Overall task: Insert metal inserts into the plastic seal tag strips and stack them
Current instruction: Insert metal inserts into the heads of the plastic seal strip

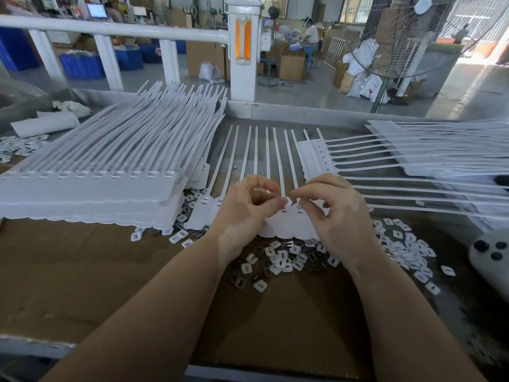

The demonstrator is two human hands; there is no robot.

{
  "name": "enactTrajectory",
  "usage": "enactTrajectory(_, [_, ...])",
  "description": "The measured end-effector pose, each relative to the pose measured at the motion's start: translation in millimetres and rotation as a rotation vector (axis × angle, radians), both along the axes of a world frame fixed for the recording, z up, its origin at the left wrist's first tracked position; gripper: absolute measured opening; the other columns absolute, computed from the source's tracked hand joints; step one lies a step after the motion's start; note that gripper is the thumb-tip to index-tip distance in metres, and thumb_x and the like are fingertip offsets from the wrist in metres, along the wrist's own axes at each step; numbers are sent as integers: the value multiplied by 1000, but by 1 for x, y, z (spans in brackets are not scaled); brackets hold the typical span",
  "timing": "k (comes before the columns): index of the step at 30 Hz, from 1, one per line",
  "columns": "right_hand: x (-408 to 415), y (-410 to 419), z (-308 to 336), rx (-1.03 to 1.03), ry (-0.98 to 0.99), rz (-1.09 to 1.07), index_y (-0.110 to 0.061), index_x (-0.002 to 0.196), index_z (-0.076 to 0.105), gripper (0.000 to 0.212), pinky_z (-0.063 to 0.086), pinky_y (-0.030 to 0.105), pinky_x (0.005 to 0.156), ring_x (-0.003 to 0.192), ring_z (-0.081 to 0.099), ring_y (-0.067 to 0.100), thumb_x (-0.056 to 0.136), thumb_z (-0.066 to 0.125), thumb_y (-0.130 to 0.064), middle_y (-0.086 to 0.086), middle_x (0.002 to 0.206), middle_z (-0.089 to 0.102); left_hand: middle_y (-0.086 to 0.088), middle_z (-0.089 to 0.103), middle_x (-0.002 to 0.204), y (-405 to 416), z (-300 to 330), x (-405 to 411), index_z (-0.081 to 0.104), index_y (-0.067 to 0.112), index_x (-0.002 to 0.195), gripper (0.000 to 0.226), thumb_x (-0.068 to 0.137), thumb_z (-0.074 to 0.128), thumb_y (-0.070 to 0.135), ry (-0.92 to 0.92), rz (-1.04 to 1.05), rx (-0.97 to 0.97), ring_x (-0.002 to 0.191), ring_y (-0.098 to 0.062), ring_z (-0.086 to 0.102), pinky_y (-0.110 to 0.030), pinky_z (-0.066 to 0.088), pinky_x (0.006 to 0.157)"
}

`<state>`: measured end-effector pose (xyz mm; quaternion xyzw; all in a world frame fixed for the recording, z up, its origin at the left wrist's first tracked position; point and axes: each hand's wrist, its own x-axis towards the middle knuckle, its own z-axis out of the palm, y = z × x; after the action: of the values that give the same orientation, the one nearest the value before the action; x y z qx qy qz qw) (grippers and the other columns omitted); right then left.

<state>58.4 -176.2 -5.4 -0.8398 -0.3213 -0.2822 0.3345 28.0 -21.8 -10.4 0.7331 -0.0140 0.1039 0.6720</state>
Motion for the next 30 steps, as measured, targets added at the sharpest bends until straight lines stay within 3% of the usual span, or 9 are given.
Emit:
enactTrajectory(6, [-2,4,0,-23,-56,83,-7,89,74,20,53,34,70,79,60,20,71,76,0,5,82,65,-3,70,77,2,-3,4,60,18,88,12,80,70,17,27,1,-19,67,-7,61,-21,50,69])
enactTrajectory(14, [-4,5,1,-28,-63,61,-4,83,71,5,49,28,70,75,60,19,80,69,-6,5,78,66,5,71,73,2,-2,2,61,14,96,8,87,62,14,33,-47,-19,66,1,62,-10,46,62])
enactTrajectory(19, [5,-9,-1,92,73,-289,-6,92,68,9,50,37,75,78,61,20,89,61,-11,4,84,68,6,70,76,-1,-1,1,61,20,94,6,89,59,17,31,-42,120,66,5,57,-6,42,62])
enactTrajectory(22, [11,-18,-3,52,196,-523,-10,96,69,14,47,32,75,80,59,19,91,58,-15,5,89,69,6,70,78,-2,0,0,61,21,91,6,90,59,16,29,-44,190,75,-5,61,-9,45,66])
enactTrajectory(30, [11,-24,-3,-19,332,-667,-11,98,72,15,44,28,74,85,63,25,89,61,-14,9,92,70,9,69,77,-2,0,-1,62,19,94,6,89,59,17,23,-51,281,72,-4,60,-13,45,68])
